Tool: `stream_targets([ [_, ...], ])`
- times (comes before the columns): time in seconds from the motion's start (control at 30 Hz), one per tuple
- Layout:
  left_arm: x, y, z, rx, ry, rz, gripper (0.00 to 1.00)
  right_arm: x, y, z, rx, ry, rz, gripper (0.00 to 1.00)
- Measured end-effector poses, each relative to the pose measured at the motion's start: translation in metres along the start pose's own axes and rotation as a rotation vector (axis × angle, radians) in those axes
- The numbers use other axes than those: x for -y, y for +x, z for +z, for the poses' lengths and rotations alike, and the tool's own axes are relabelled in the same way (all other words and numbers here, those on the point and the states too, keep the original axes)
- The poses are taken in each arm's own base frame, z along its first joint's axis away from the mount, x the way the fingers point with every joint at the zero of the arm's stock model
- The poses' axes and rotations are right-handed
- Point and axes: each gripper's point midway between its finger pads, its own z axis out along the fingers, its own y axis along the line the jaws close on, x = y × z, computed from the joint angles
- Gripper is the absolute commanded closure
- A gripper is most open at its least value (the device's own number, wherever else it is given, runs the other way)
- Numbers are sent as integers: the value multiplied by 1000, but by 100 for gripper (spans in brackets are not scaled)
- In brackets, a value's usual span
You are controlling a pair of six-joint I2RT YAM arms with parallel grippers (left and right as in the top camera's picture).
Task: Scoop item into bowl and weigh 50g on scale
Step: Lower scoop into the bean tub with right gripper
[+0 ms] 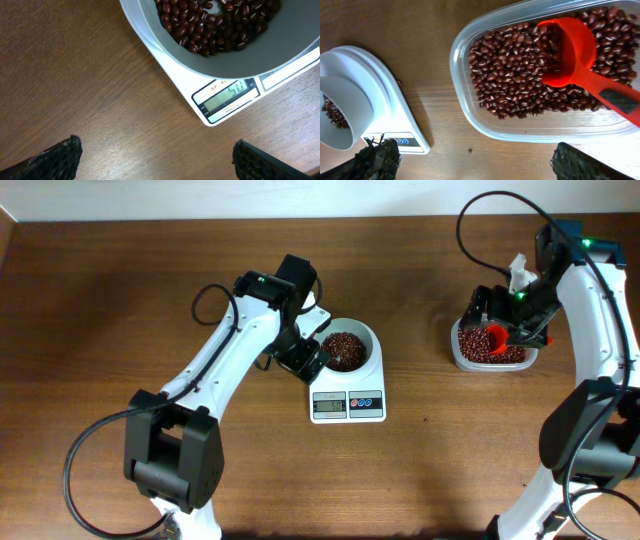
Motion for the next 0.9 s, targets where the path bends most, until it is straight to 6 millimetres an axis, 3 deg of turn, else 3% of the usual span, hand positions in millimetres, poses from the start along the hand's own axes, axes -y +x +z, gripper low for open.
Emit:
stream_targets([
  [0.17,0,0,0,0,0,0,1,-3,-18,-1,72,-11,-22,1],
  [0.9,0,0,0,0,0,0,1,-3,-18,-1,72,-11,-23,1],
])
